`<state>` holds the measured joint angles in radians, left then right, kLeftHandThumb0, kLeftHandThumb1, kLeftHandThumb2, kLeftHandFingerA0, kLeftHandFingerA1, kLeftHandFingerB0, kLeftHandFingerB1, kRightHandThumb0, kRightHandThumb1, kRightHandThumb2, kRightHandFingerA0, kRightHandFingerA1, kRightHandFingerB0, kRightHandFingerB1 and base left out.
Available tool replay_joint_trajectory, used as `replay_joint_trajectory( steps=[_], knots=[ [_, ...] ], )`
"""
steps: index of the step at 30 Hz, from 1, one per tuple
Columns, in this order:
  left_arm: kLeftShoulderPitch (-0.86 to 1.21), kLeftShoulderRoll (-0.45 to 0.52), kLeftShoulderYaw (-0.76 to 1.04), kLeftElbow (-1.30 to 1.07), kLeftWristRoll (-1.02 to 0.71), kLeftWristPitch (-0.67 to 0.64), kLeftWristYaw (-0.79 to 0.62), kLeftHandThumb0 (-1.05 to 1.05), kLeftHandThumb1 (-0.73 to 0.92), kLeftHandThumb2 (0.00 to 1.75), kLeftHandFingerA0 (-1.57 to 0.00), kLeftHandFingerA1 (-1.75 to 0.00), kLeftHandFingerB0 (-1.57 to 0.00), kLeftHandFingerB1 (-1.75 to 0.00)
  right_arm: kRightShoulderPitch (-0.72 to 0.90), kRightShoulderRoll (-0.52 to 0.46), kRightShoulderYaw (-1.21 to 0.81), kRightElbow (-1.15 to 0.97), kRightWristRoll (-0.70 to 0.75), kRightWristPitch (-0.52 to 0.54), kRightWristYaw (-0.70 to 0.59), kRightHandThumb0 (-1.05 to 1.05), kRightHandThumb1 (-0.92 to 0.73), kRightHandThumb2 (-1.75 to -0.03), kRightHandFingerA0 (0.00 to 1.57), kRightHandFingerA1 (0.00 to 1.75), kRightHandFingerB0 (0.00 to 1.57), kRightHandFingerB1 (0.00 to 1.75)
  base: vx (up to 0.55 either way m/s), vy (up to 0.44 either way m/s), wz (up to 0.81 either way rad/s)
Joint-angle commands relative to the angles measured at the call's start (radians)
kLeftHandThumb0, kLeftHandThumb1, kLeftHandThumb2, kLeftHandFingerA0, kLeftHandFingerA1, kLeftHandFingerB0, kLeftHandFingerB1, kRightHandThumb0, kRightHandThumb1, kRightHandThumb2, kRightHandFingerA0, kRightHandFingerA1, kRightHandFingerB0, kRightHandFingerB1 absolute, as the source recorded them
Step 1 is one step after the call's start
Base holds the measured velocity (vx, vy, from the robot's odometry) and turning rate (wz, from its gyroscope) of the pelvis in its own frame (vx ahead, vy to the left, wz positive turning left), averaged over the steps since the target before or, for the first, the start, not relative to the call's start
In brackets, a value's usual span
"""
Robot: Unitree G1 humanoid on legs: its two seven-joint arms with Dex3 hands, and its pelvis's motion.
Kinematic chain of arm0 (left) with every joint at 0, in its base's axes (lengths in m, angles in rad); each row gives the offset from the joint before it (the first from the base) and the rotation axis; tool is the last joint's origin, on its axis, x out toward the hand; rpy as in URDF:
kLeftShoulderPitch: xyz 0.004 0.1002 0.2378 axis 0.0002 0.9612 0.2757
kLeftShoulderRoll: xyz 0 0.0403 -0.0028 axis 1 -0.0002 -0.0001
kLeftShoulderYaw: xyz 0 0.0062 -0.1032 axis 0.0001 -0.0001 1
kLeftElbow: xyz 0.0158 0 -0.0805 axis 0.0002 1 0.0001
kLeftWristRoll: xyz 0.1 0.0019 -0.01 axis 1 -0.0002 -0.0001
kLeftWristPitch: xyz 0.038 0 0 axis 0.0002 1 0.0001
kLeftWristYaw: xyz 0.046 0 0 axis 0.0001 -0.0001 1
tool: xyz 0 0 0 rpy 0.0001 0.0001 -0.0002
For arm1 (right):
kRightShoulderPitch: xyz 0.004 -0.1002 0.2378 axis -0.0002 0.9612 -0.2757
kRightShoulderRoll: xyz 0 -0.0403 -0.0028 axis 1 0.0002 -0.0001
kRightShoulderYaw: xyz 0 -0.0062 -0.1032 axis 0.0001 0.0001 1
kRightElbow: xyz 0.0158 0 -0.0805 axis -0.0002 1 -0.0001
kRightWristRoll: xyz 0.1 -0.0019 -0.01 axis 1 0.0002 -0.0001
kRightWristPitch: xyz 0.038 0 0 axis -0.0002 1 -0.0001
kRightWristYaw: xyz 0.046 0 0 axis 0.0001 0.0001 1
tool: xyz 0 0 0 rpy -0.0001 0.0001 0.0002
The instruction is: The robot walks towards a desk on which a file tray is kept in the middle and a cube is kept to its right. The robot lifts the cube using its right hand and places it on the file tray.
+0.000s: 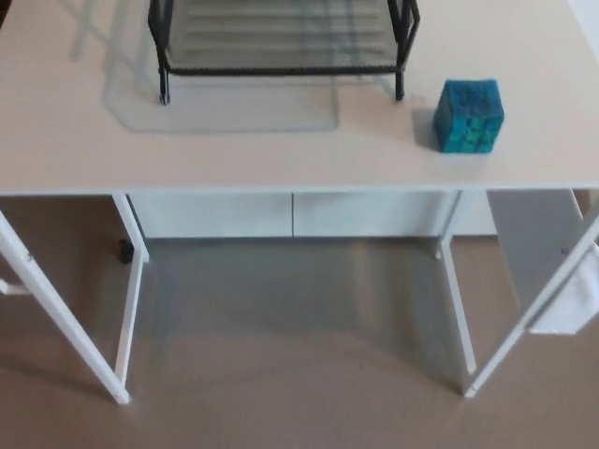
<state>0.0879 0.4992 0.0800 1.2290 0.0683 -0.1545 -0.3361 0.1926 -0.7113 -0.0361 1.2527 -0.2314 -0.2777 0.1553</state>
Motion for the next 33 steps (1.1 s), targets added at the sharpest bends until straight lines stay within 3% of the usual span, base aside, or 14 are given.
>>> replay_joint_trajectory(
  steps=[1,3,6,7,8,9,10,18,19,22,25,27,28,33],
  knots=[
    [0.003,0.01,0.004,-0.003,0.001,-0.011,0.004,-0.84,0.9,0.62,-0.15,-0.75,-0.14,-0.69,-0.003,-0.001,-0.004,0.004,0.019,-0.015,0.016,-0.58,-0.64,-0.6,0.52,0.38,0.39,0.33,0.22,-0.184,0.35],
    [0.0,0.011,-0.009,-0.004,0.015,-0.001,0.021,-0.85,0.65,1.14,-0.21,-0.69,-0.19,-0.67,-0.004,-0.002,-0.004,0.005,0.019,-0.016,0.017,-0.58,-0.64,-0.6,0.52,0.38,0.39,0.33,0.18,-0.124,0.22],
    [-0.004,0.007,0.01,0.011,-0.006,-0.007,0.004,-0.87,0.88,0.62,-0.15,-0.81,-0.12,-0.75,-0.005,-0.002,-0.003,0.006,0.019,-0.016,0.017,-0.58,-0.64,-0.6,0.52,0.38,0.39,0.33,0.05,-0.012,-0.01],
    [-0.005,0.008,0.003,0.01,0.002,-0.006,0.01,-0.85,0.63,1.14,-0.17,-0.69,-0.16,-0.67,-0.005,-0.002,-0.003,0.007,0.019,-0.016,0.017,-0.58,-0.64,-0.6,0.52,0.38,0.39,0.33,0.05,0.112,-0.1],
    [-0.008,0.008,0.006,0.011,-0.002,0.008,0.007,-0.87,0.88,0.64,-0.16,-0.8,-0.14,-0.75,-0.005,-0.002,-0.003,0.007,0.019,-0.016,0.017,-0.58,-0.64,-0.6,0.52,0.38,0.39,0.33,0.06,0.152,-0.08],
    [-0.009,0.009,0.009,0.01,-0.006,0.015,-0.001,-0.89,0.63,1.12,-0.17,-0.7,-0.18,-0.68,-0.004,-0.001,-0.003,0.007,0.019,-0.016,0.017,-0.58,-0.64,-0.6,0.52,0.38,0.39,0.33,0.06,0.189,-0.13],
    [-0.007,0.01,0.007,0.007,-0.003,0.013,0.0,-0.83,0.91,0.63,-0.15,-0.76,-0.14,-0.71,-0.004,-0.001,-0.003,0.008,0.019,-0.016,0.017,-0.58,-0.64,-0.6,0.52,0.38,0.39,0.33,0.06,0.189,-0.23],
    [-0.01,0.005,0.008,-0.005,-0.003,0.037,0.012,-0.84,0.88,0.64,-0.12,-0.71,-0.11,-0.66,-0.009,-0.002,-0.004,0.009,0.02,-0.015,0.019,-0.58,-0.64,-0.6,0.52,0.38,0.39,0.33,0.08,0.35,-0.14],
    [-0.002,0.007,0.004,-0.014,0.003,0.021,0.02,-0.39,0.51,1.13,-0.11,-0.6,-0.09,-0.58,-0.01,-0.002,-0.004,0.009,0.02,-0.015,0.019,-0.58,-0.64,-0.6,0.52,0.38,0.39,0.33,0.11,0.183,0.01],
    [0.004,0.008,0.017,-0.017,-0.013,0.012,-0.003,-0.78,0.91,0.63,-0.12,-0.69,-0.12,-0.62,-0.016,-0.002,-0.001,0.009,0.018,-0.013,0.019,-0.58,-0.64,-0.6,0.52,0.38,0.39,0.33,0.09,0.133,-0.02],
    [0.014,0.015,-0.011,-0.022,0.02,-0.004,0.02,-0.38,0.53,1.14,-0.1,-0.59,-0.08,-0.57,-0.023,-0.004,0.002,0.007,0.015,-0.012,0.02,-0.58,-0.64,-0.6,0.52,0.38,0.39,0.33,0.05,0.014,0.08],
    [0.008,0.001,0.03,-0.004,-0.027,0.023,0.002,-0.83,0.87,0.63,-0.13,-0.74,-0.1,-0.67,-0.028,-0.009,0.005,0.004,0.012,-0.011,0.022,-0.58,-0.64,-0.6,0.52,0.38,0.39,0.33,0.05,-0.045,0.09],
    [0.008,0.006,0.01,-0.003,-0.001,0.013,0.018,-0.39,0.47,1.12,-0.12,-0.61,-0.1,-0.59,-0.032,-0.009,0.007,0.004,0.011,-0.01,0.022,-0.58,-0.64,-0.6,0.52,0.38,0.39,0.33,0.0,0.0,0.0],
    [0.01,0.01,-0.016,-0.016,0.025,0.019,0.031,-0.38,0.51,1.14,-0.09,-0.58,-0.08,-0.57,-0.047,-0.014,0.014,0.002,0.008,-0.008,0.024,-0.58,-0.64,-0.6,0.52,0.38,0.39,0.33,0.04,-0.036,0.04]
  ],
)
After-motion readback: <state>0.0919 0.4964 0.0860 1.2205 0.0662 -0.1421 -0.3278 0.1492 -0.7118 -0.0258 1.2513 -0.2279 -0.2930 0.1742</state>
